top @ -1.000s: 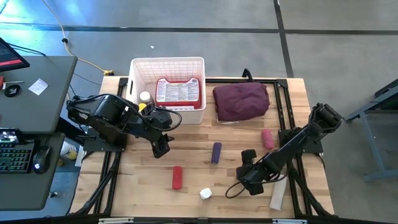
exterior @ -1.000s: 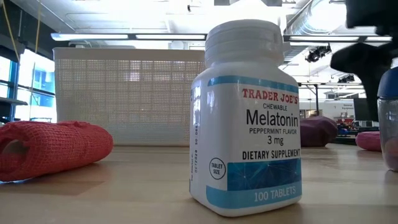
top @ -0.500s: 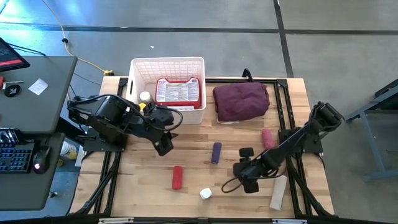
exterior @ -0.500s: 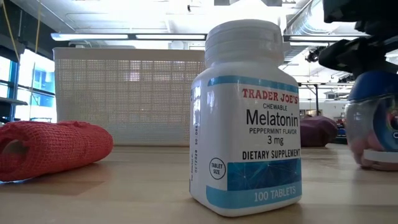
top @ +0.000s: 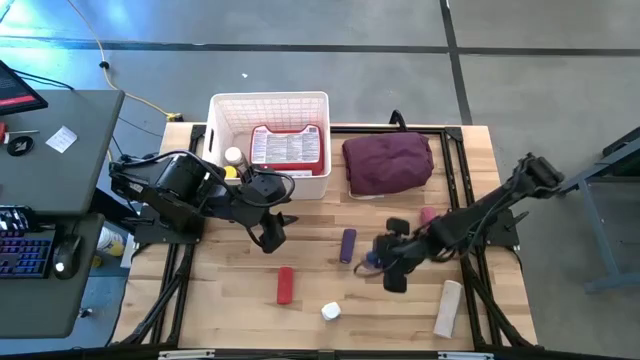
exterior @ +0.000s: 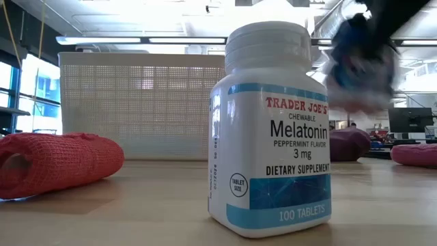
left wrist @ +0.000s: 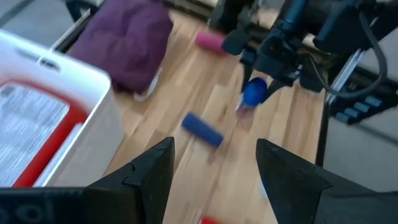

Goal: Pick & place medical supplies in basket/bin
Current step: Put the blue pill bottle into the white bin

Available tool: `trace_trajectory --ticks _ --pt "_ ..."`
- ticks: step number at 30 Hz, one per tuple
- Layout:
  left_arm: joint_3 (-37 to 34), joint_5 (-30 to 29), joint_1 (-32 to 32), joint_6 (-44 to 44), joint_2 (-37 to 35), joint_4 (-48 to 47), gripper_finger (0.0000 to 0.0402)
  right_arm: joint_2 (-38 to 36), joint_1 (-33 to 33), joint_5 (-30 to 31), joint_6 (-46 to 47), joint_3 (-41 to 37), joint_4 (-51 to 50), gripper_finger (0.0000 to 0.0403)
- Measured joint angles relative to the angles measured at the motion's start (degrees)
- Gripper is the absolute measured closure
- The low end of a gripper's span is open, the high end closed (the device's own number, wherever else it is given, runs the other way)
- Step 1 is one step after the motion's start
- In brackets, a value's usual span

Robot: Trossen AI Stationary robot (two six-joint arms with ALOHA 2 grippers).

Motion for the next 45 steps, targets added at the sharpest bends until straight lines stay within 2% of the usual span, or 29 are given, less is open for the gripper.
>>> trace_trajectory --ticks 4,10,17,25,31,38,41,45 --pt "0.0 -3.74 0.0 1.17 0.0 6.15 0.0144 -5.47 -2.0 3.55 3.09 2.88 0.07 0.0234" --pt "0.0 -3.7 0.04 7.4 0.0 16.7 0.0144 -10.34 -4.43 4.44 2.95 6.37 -0.01 0.0234" --pt "0.0 6.86 3.45 8.57 0.33 17.98 0.0144 -10.55 -6.21 5.61 0.12 11.81 0.12 0.0234" --pt "0.03 9.51 5.64 9.12 1.87 14.83 0.0144 -10.46 -9.14 5.12 -5.1 18.12 0.01 0.0234" --pt "-0.13 20.35 8.12 10.47 4.98 14.92 0.0144 -10.47 -11.64 4.72 -9.12 21.94 -3.41 0.0234" --pt "-0.08 24.34 10.1 13.15 8.18 17.84 0.0144 -10.42 -13.33 0.54 -10.08 22.69 -5.11 0.0234" --pt "0.15 25.32 11.41 13.68 9.3 19.85 0.0132 -10.42 -13.32 -0.15 -10.44 22.68 -5.09 0.0234" --pt "0.03 27.51 13.24 13.97 10.57 20.59 0.009 -10.48 -13.28 -0.15 -10.92 22.73 -5.17 0.0234"
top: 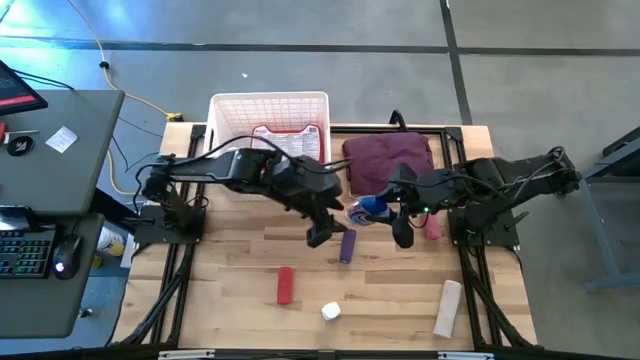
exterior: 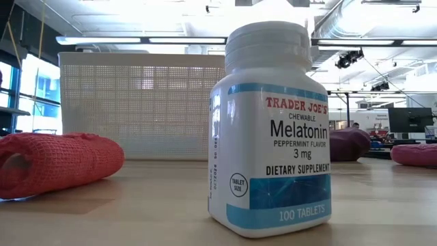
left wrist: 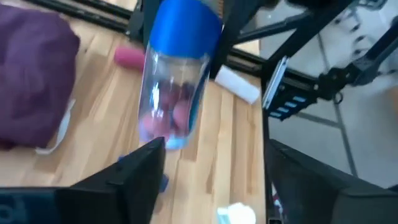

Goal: Pick & place medical supplies in basket/bin
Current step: Put the blue pill bottle into the white bin

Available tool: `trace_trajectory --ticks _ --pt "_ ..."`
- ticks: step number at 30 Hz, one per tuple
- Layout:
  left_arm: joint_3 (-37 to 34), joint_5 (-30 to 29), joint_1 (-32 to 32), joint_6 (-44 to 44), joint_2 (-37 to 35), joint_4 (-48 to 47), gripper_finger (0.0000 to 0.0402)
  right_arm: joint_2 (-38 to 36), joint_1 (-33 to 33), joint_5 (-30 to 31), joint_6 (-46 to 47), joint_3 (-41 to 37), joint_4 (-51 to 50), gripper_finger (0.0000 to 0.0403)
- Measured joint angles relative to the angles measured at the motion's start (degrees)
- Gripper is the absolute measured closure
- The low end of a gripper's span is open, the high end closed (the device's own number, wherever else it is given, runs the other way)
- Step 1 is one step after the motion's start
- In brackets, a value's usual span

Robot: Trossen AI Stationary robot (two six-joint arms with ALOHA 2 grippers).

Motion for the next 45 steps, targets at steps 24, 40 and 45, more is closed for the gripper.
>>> trace_trajectory --ticks 24,40,45 --pt "-0.12 2.62 2.17 3.63 5.39 4.68 0.0102 -0.09 0.02 0.24 -2.51 0.04 5.64 0.0232" --pt "-0.1 5.37 2.25 4.02 5.77 5.72 0.0195 -0.33 0.06 -0.07 0.43 0.04 5.82 0.0203" --pt "-0.07 5.28 3.06 4.0 3.98 6.55 0.0195 -2.41 0.0 2.16 -0.01 0.02 6.43 0.0203"
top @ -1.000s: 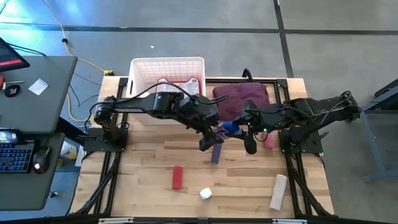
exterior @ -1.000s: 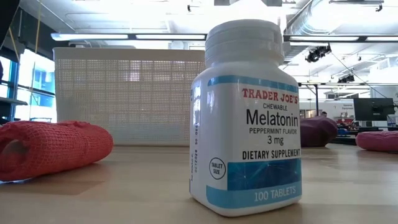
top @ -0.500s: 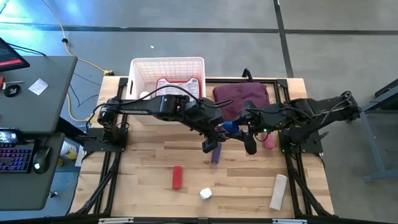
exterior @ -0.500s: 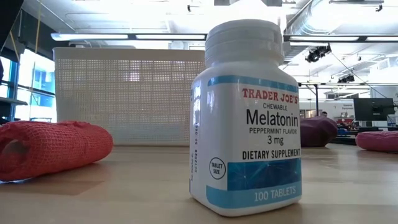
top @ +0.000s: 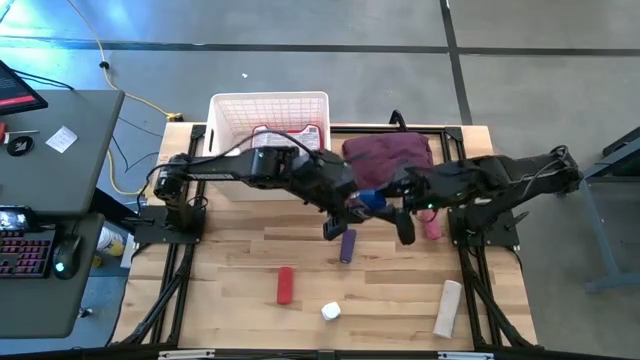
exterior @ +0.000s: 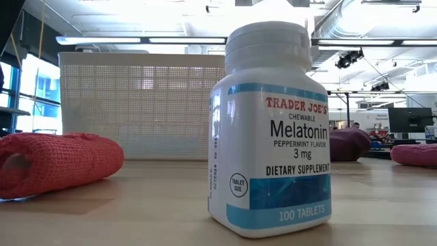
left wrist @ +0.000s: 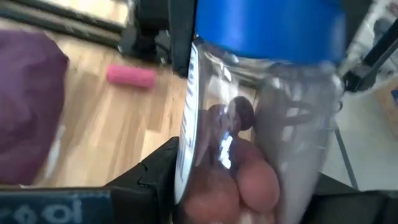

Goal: Pick & place medical supplies in basket/bin
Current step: Put the blue pill bottle into the white bin

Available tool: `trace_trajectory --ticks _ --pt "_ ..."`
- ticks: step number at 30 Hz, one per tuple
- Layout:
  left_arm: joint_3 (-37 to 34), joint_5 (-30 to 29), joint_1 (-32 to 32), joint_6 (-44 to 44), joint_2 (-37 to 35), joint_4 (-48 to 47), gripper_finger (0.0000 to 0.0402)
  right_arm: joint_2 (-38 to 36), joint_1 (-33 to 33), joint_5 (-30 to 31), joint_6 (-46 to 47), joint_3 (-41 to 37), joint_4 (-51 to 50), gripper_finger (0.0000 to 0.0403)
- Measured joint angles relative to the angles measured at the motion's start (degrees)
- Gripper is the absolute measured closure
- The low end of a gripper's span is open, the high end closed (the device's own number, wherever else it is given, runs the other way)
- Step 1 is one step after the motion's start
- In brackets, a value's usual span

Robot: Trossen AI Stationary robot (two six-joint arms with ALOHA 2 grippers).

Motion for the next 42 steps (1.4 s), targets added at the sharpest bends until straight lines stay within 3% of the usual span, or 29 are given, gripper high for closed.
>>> trace_trajectory --ticks 4,13,21,26,35,42 --pt "0.02 -0.23 1.64 -0.61 -2.46 1.28 0.0195 -3.31 0.02 2.91 0.02 0.01 -0.17 0.0185" --pt "0.07 -0.19 2.95 -1.98 -4.14 13.25 0.0192 -7.94 0.04 11.48 -4.82 0.07 10.84 0.0143" --pt "0.0 -4.88 2.92 -3.43 -4.08 30.52 0.0189 -7.16 0.0 12.06 -13.9 -1.29 30.91 0.0134" --pt "0.0 -5.4 3.55 -3.47 -4.04 37.52 0.0187 -6.91 0.0 11.75 -16.1 -1.42 33.83 0.0132" --pt "0.08 -4.3 4.31 -5.16 -3.11 37.28 0.0186 -4.42 -0.05 10.82 -16.08 -1.42 37.13 0.0137" --pt "0.11 -2.05 4.27 -5.83 -2.29 36.44 0.0186 -2.47 -0.05 9.43 -14.75 -1.49 37.38 0.0169"
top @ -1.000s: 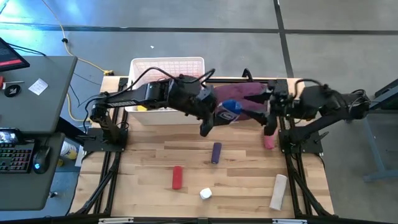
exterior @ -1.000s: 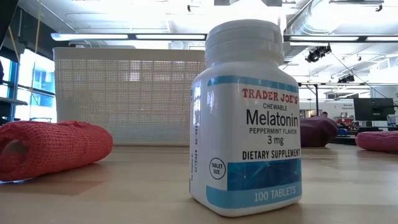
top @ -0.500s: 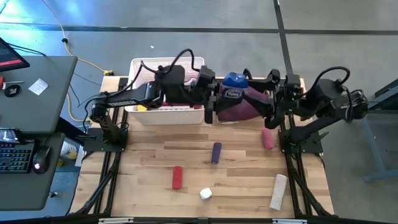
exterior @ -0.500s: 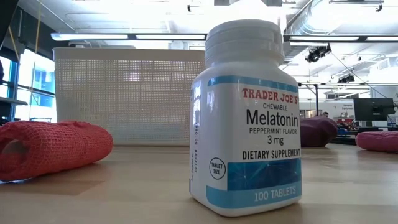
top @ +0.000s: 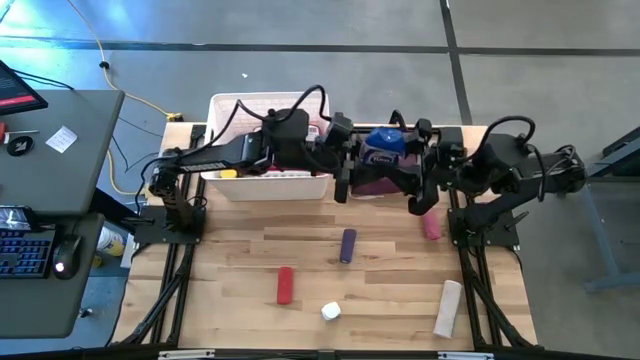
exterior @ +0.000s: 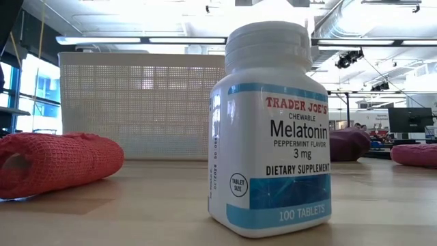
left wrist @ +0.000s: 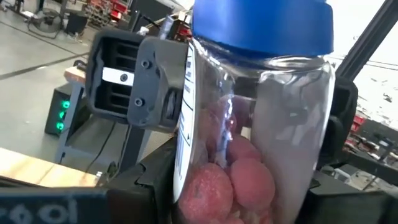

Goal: Pick & place medical supplies in basket/bin
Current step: Put the blue pill bottle into the white bin

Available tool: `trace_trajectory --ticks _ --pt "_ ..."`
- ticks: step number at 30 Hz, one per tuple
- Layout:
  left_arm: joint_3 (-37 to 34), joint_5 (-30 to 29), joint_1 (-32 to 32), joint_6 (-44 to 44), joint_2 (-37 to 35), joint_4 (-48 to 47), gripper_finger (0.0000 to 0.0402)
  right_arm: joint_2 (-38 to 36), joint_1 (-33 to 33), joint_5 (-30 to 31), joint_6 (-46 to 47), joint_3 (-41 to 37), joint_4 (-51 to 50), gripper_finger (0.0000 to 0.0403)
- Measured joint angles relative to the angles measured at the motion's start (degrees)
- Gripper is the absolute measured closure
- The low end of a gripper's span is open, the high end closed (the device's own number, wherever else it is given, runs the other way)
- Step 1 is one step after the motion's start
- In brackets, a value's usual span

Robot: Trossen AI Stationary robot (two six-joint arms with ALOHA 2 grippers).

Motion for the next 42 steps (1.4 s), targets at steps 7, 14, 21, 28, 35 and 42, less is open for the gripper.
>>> trace_trajectory --ticks 7,14,21,28,35,42 --pt "-0.02 0.29 0.02 1.31 0.05 -0.53 0.0186 -0.06 0.0 0.51 -0.39 0.0 -0.22 0.0254" --pt "0.09 2.93 0.25 2.24 0.03 -6.43 0.0158 -0.89 0.07 2.75 -5.76 -0.13 -3.42 0.0285" --pt "-0.23 10.78 1.11 5.95 -2.25 -23.06 0.0101 -4.39 -0.02 7.49 -6.54 0.24 -9.09 0.0285" --pt "-0.2 10.63 3.63 9.6 -6.39 -28.01 0.0075 -5.03 0.07 2.46 1.08 0.04 -22.57 0.0284" --pt "0.02 11.11 4.91 10.13 -8.09 -23.57 0.0074 -2.26 0.03 -3.06 6.35 -0.02 -26.38 0.0285" --pt "-0.02 13.69 4.92 8.37 -7.59 -20.5 0.0073 -1.33 -0.88 -4.1 6.21 0.09 -25.41 0.0283"
